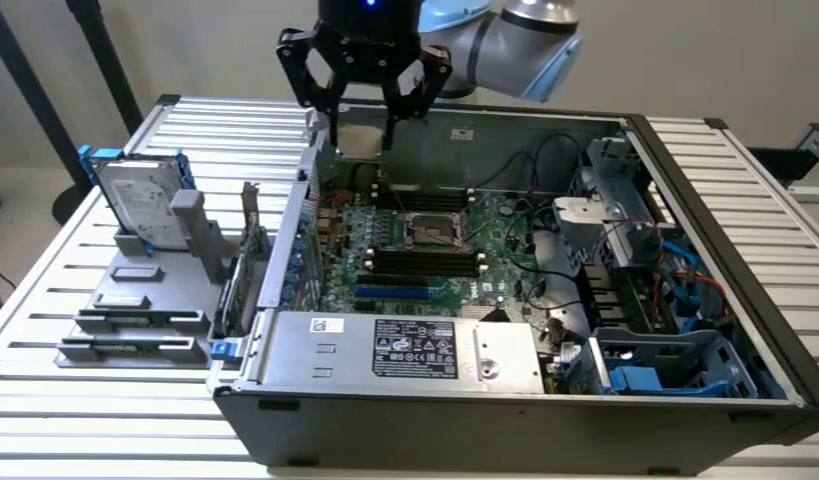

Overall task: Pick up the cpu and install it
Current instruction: 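Pick up the cpu and move it towards the insertion slot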

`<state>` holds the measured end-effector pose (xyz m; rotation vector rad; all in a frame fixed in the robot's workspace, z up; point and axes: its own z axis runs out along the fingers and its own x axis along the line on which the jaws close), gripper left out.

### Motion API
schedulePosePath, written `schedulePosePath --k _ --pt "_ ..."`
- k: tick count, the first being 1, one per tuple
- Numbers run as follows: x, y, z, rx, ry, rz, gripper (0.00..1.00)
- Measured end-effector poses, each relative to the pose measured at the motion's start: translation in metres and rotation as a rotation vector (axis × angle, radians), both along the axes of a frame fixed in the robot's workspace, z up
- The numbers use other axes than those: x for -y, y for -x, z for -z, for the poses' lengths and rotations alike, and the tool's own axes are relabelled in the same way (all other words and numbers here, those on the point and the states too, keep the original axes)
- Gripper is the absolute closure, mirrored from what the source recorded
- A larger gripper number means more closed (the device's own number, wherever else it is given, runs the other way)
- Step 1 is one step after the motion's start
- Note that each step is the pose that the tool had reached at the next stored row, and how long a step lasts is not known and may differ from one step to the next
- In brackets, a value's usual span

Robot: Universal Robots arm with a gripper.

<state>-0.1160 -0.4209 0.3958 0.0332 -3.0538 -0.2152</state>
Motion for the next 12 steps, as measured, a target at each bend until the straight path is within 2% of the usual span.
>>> schedulePosePath --k 8,12 --pt "-0.0137 -0.031 0.0139 0.0 0.0001 0.0 0.46" --pt "-0.0257 -0.04 0.0212 0.0 0.0001 0.0 0.46"
